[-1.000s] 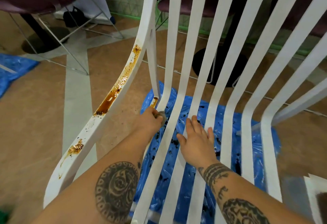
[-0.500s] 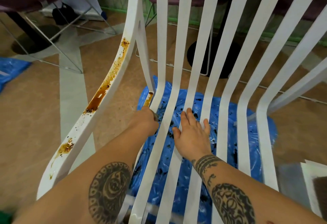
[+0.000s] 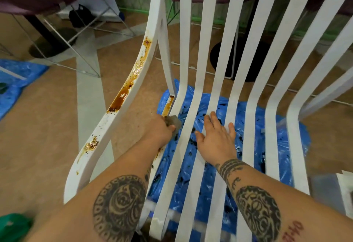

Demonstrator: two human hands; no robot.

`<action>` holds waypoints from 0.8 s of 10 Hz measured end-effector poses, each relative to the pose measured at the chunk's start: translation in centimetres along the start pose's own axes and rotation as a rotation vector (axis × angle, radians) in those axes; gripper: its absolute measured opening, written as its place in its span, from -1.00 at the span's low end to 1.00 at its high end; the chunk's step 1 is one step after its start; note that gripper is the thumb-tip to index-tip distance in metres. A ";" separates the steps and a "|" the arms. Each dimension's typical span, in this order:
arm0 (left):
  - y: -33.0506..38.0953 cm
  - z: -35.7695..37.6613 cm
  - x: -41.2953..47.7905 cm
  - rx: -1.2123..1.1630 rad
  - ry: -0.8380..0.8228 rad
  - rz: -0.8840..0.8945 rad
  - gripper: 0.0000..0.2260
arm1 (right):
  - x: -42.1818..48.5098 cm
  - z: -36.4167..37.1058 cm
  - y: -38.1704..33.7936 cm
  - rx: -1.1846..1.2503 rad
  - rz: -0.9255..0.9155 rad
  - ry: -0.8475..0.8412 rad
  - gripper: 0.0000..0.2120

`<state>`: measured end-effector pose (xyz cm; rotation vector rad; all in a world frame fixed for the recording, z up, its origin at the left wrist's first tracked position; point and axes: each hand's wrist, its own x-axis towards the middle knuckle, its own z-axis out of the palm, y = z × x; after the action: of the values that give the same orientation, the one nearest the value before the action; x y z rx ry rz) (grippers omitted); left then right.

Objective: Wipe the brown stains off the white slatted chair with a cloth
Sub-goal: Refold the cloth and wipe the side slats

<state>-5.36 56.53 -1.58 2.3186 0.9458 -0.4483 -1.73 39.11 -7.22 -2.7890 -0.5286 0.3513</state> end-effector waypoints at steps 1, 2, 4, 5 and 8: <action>-1.7 0.4 -0.3 0.095 0.008 -0.056 -0.62 | 0.0 0.1 0.0 -0.004 0.006 0.000 -0.36; -2.6 0.0 -1.2 0.025 0.010 -0.142 -0.80 | -0.1 0.1 0.0 -0.004 0.011 0.003 -0.35; -3.5 -0.1 -1.7 -0.088 0.009 -0.262 -0.65 | -0.2 -0.2 -0.1 0.002 0.009 -0.013 -0.35; -3.5 0.0 -2.4 -0.120 0.017 -0.251 -0.73 | -0.4 -0.1 0.1 0.015 0.005 -0.020 -0.35; -4.8 0.9 -4.4 0.232 -0.059 -0.172 -0.69 | -0.3 -0.3 0.0 0.015 0.015 -0.026 -0.36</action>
<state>-11.89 56.43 -1.94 2.4224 1.1201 -0.7279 -1.94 38.92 -6.84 -2.7789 -0.5091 0.3937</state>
